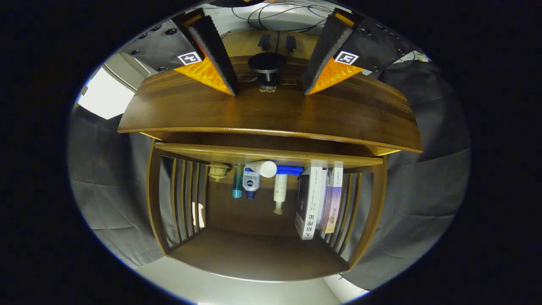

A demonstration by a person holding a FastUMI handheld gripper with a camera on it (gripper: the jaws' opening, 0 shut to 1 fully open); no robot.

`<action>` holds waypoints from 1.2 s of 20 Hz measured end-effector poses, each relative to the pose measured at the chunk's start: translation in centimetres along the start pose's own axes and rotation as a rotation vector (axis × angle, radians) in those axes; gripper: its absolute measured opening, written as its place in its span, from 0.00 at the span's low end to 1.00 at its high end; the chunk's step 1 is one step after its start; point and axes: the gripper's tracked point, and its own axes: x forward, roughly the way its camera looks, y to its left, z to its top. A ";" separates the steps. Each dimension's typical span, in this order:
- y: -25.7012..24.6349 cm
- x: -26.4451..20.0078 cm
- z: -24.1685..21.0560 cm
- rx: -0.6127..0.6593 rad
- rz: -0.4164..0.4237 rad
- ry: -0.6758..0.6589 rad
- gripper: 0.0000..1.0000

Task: Pull open the drawer, take out the items inside it, and place them on the countertop above the cabinet.

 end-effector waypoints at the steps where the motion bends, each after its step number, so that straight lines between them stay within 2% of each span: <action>1: 0.1 0.5 0.0 0.004 0.000 0.008 0.98; 18: 0.1 9.3 1.9 0.002 0.005 0.056 0.98; 24: 0.0 9.3 1.6 -0.049 -0.002 0.061 0.98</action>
